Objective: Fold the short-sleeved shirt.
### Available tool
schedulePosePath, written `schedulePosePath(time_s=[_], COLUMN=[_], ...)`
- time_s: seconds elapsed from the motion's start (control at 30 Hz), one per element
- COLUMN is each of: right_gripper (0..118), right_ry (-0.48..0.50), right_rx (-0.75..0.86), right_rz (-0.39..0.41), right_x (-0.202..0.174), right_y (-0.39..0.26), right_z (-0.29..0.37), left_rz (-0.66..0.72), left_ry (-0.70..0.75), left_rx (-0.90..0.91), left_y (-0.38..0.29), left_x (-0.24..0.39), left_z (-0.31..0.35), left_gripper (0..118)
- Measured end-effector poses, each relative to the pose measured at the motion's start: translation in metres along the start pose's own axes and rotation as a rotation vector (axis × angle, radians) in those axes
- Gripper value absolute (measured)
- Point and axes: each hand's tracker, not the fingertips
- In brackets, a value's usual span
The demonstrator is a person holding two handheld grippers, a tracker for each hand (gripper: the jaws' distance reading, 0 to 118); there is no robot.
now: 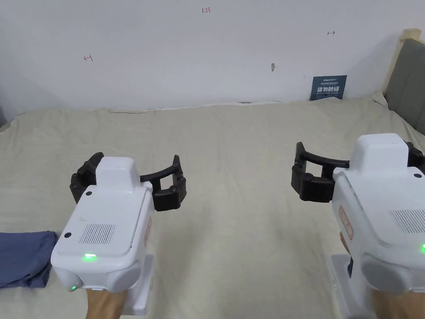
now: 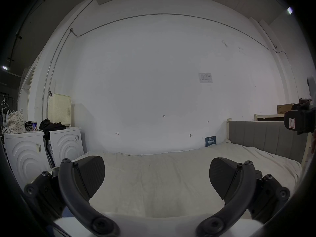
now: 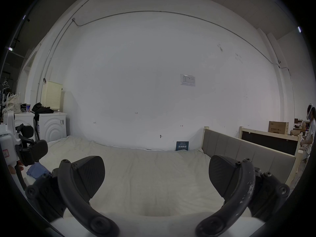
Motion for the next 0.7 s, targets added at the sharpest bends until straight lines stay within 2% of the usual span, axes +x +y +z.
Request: schedulePosePath(time_s=[0.7], right_gripper=[118], right_ry=[-0.001], right_rx=[0.008], right_rz=[-0.004], right_x=[0.0002], right_y=[0.001], right_z=[0.0003], left_rz=[-0.008], left_ry=[0.0], left_rx=[0.009], left_y=[-0.0003], left_x=[0.0013], left_z=[0.0015], left_gripper=[118])
